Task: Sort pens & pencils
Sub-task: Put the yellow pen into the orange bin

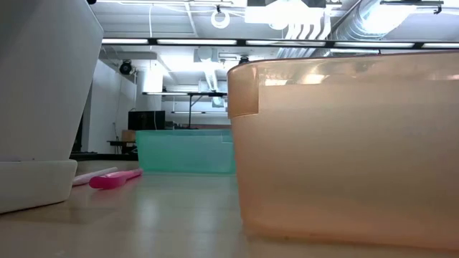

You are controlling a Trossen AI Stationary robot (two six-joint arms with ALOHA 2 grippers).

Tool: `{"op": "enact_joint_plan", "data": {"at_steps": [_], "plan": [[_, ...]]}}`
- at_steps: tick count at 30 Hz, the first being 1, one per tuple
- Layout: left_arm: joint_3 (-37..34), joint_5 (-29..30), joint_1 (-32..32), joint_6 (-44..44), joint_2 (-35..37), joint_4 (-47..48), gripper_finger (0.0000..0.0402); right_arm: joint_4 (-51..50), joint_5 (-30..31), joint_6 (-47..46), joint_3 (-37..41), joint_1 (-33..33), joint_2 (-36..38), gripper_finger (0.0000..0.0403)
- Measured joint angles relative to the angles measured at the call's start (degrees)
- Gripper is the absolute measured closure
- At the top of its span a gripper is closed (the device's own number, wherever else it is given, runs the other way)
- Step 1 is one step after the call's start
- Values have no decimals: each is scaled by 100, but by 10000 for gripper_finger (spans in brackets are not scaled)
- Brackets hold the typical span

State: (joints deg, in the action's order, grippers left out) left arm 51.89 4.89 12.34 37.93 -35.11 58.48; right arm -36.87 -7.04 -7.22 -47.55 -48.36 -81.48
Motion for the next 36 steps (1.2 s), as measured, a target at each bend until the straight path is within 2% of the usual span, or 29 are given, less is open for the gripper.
{"op": "enact_joint_plan", "data": {"at_steps": [5, 19, 26, 36], "plan": [[1, 0, 0, 36, 0, 0, 263, -139, 249, -169, -231, -113, 122, 396], [-1, 2, 0, 149, 0, -2, 263, -452, 932, 77, -861, -41, 124, 396], [-2, -30, 0, 94, -1, -2, 263, -432, 1158, 124, -1167, 443, 124, 396], [1, -57, 0, -31, -1, -2, 263, 191, 1159, -172, -1546, 1429, 122, 396]]}}
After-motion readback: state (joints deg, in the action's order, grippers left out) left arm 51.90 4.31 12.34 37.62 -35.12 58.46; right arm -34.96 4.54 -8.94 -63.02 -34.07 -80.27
